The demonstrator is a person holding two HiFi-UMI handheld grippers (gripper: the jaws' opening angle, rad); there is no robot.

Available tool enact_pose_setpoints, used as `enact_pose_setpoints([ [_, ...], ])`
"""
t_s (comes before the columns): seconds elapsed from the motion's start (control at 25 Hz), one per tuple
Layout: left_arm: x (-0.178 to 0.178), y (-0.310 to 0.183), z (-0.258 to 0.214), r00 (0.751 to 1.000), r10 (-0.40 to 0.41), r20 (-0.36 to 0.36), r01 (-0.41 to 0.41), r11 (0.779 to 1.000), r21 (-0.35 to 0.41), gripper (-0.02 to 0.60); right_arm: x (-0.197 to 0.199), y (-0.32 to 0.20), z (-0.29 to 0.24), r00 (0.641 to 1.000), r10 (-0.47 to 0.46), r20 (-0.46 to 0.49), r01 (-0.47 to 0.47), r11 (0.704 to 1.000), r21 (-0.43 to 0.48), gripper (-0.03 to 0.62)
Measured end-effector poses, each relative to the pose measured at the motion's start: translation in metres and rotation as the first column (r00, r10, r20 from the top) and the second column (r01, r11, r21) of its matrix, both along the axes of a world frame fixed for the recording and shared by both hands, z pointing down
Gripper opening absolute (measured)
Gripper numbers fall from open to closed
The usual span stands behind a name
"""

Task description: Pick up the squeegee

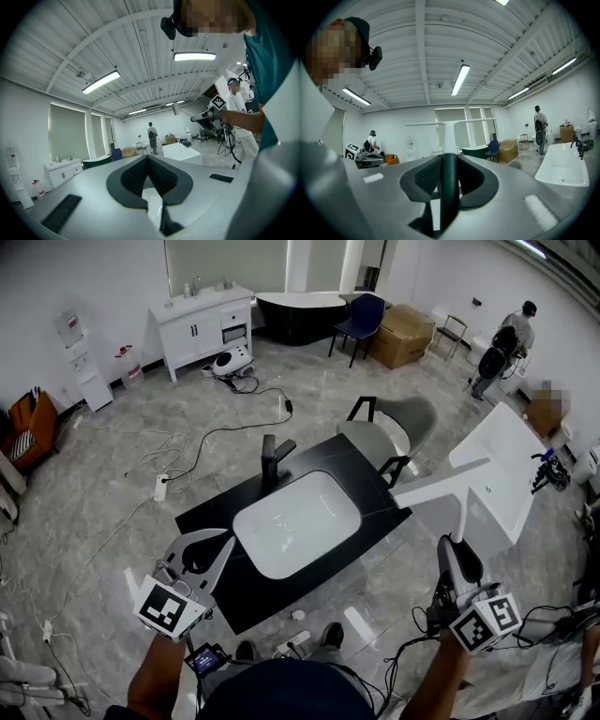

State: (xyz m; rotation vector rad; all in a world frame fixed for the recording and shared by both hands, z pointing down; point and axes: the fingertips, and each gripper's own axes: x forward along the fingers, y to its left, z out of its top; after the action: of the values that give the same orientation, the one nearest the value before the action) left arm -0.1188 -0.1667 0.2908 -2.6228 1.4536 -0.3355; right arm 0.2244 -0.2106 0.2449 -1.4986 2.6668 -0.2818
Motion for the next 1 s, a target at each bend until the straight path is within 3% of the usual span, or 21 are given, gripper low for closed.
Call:
enact_pose_setpoints([
  [0.36,-0.017,0.006,0.008,1.0,0.0,-0.031,-0.001,1.0,-0.006,0.005,-0.007,0.025,-0.014,1.0,0.028,0.002,-0.028,0.999,0.034,0.101],
  [1.0,-0.025,0.01,0.018,0.998,-0.027,-0.062,0.027,1.0,-0.006,0.005,-0.015,0.027,0.003,1.0,0.001,-0.03,-0.001,1.0,0.007,0.101],
])
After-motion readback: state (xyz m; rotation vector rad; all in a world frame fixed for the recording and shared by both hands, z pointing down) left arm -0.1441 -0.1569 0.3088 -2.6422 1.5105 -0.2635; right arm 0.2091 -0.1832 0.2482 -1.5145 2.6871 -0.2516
